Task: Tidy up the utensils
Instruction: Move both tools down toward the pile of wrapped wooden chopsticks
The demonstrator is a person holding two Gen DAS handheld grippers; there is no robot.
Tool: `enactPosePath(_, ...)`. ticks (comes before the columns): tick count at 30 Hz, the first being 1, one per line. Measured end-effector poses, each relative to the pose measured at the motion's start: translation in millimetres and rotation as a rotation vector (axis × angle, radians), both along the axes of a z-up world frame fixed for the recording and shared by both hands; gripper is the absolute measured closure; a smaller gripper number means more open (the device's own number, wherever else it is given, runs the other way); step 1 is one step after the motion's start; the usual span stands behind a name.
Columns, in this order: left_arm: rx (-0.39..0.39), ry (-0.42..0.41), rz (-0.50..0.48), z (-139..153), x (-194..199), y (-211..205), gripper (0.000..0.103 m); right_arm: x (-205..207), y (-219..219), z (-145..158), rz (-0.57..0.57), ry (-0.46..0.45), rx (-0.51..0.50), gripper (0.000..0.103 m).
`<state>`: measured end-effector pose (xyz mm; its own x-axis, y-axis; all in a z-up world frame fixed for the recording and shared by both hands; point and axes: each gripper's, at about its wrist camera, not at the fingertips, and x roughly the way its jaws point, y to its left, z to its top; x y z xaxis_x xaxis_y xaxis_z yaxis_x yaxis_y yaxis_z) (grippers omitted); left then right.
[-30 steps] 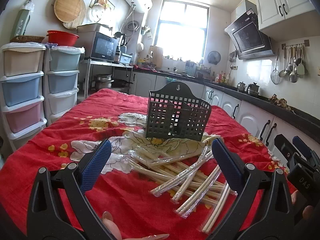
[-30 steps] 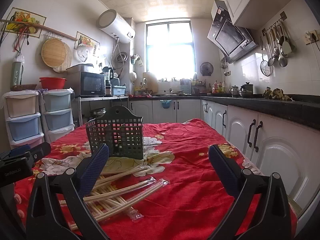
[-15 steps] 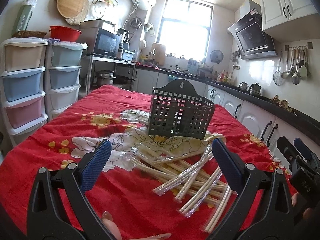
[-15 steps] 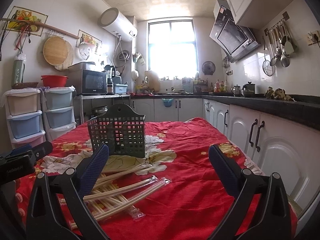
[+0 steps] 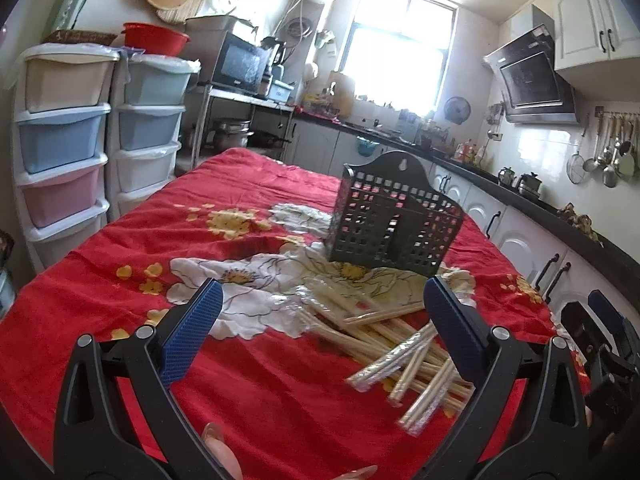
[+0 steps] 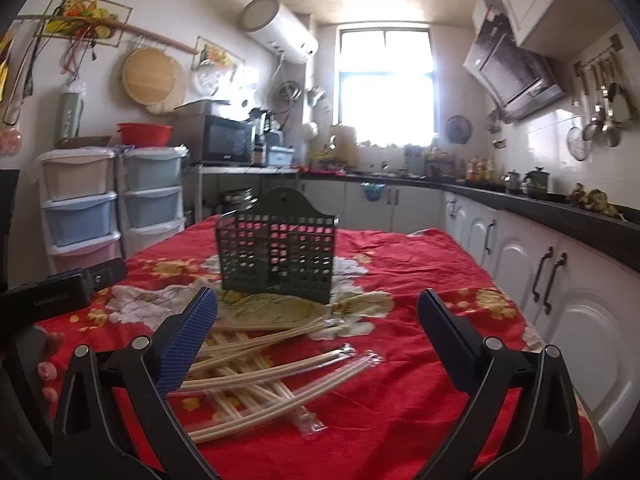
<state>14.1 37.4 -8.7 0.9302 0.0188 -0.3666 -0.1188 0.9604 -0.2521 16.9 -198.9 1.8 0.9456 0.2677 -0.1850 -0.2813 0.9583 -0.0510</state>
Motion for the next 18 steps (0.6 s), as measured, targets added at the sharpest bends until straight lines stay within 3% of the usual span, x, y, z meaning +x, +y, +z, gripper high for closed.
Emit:
enactPosePath(6, -0.036, 0.027, -0.014, 2.3, 6.2, 15.2, 0.010, 13.4, 6.4, 7.7, 0.061, 0.047, -0.018, 0.006)
enactPosePath(18, -0.109, 0.091, -0.109, 9.0, 33.6, 21.4, 0.010, 41.5, 11.7, 26.6, 0.070, 0.084, -0.023, 0.006)
